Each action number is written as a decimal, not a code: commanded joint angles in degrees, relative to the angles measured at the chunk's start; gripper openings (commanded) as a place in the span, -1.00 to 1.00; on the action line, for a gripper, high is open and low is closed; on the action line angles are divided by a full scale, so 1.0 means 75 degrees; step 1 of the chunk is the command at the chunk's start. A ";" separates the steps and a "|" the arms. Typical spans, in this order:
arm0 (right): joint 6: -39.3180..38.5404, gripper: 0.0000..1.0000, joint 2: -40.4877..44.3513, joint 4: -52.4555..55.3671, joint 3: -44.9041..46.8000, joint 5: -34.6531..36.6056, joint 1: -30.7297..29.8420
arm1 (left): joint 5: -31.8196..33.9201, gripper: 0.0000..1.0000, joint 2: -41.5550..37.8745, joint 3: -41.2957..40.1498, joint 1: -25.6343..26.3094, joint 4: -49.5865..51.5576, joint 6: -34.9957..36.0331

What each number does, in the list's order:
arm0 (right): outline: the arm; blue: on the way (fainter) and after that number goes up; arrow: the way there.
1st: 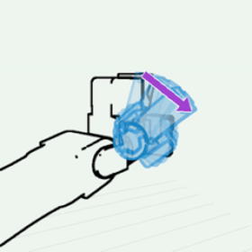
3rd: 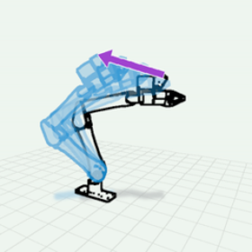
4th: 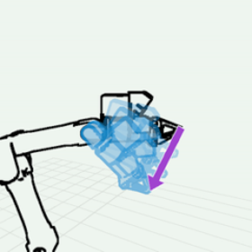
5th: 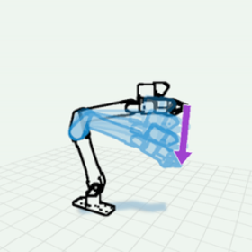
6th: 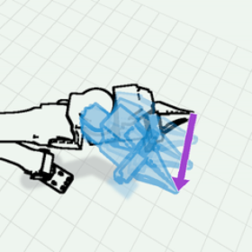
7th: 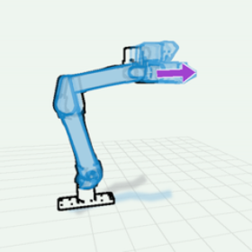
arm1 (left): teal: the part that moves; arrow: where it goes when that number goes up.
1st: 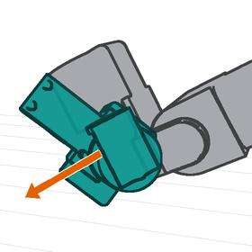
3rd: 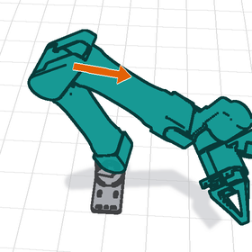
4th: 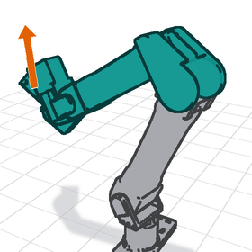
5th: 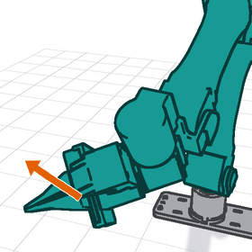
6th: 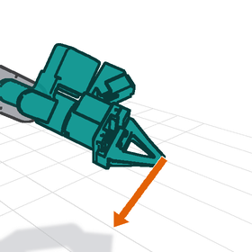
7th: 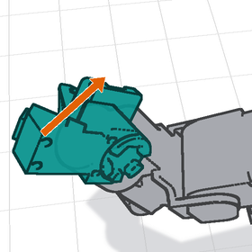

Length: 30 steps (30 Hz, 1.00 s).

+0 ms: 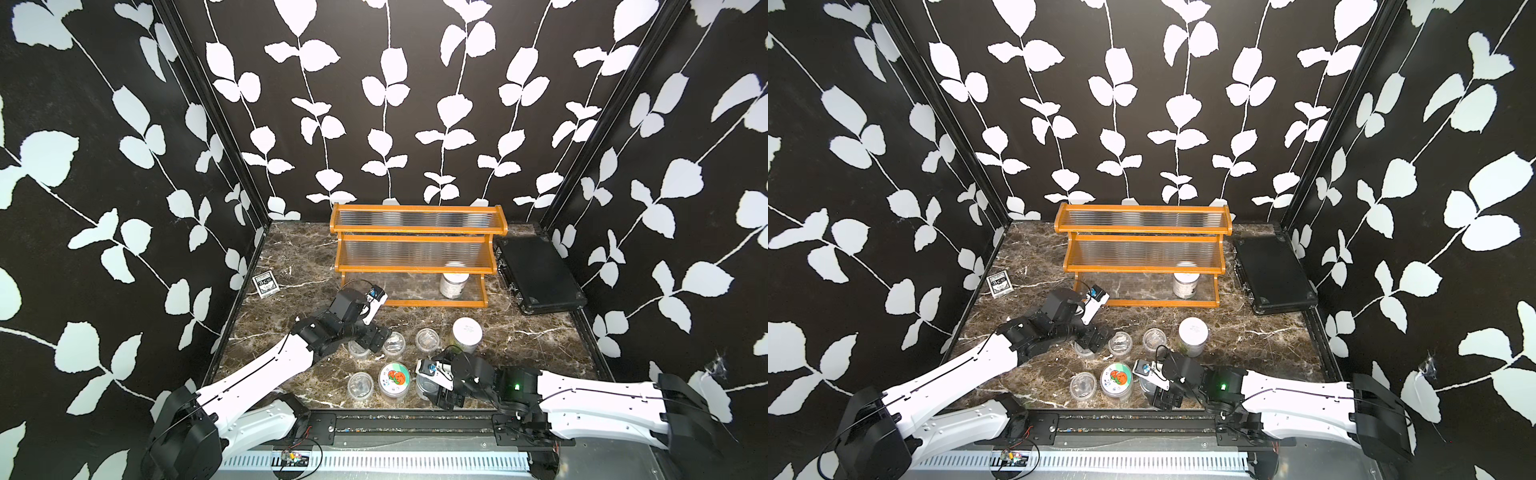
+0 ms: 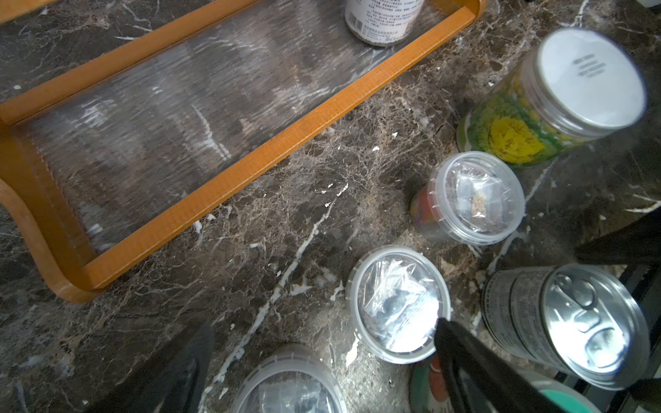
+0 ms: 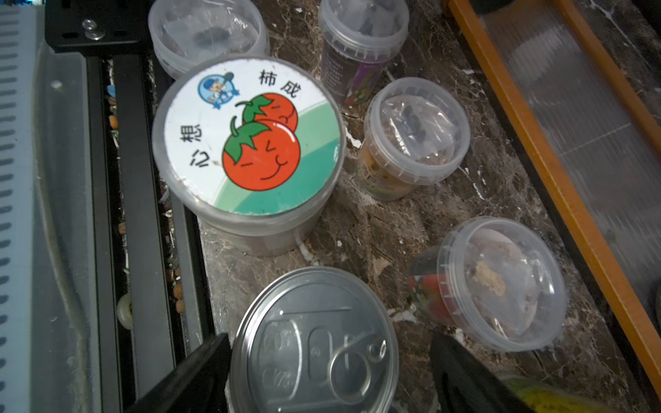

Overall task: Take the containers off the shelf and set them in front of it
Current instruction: 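Place the container at the center of the board, then pick up a container from the shelf.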

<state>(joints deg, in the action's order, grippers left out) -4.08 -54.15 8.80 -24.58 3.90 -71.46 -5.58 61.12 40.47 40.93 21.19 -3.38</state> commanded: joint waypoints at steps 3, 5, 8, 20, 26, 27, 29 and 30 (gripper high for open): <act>-0.0180 0.81 -0.0159 0.0323 -0.0542 -0.0245 0.0071 | -0.0124 0.97 0.0007 0.0077 -0.0055 -0.0009 0.0069; -0.0240 0.80 -0.0381 0.0297 -0.0688 -0.0480 0.0071 | -0.0135 0.97 0.0029 0.0053 -0.0055 -0.0036 0.0065; -0.0231 0.79 -0.0675 0.0094 -0.0781 -0.0634 0.0074 | -0.0155 0.97 -0.0004 0.0027 -0.0055 -0.0042 0.0013; 0.0347 0.82 -0.0268 0.0175 -0.0928 -0.0071 0.0323 | -0.0072 0.97 -0.0067 0.0102 -0.0055 0.0178 0.0097; 0.1149 0.95 0.0774 0.0999 -0.1498 0.0710 0.1305 | -0.0071 0.97 -0.0132 0.0306 -0.0055 0.0334 0.0152; 0.1271 0.97 0.0772 0.1258 -0.1588 0.0792 0.1522 | -0.0070 0.97 -0.0134 0.0333 -0.0055 0.0327 0.0161; 0.1456 1.00 0.0659 0.1937 -0.1915 0.0951 0.2179 | -0.0118 0.97 -0.0122 0.0424 -0.0055 0.0310 0.0121; 0.1572 1.00 0.0619 0.2004 -0.1986 0.1127 0.2466 | -0.0145 0.97 -0.0106 0.0467 -0.0055 0.0292 0.0105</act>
<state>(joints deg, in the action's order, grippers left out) 3.75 -48.95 17.93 -36.73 7.92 -57.12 -5.80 61.28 41.78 40.93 22.87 -3.11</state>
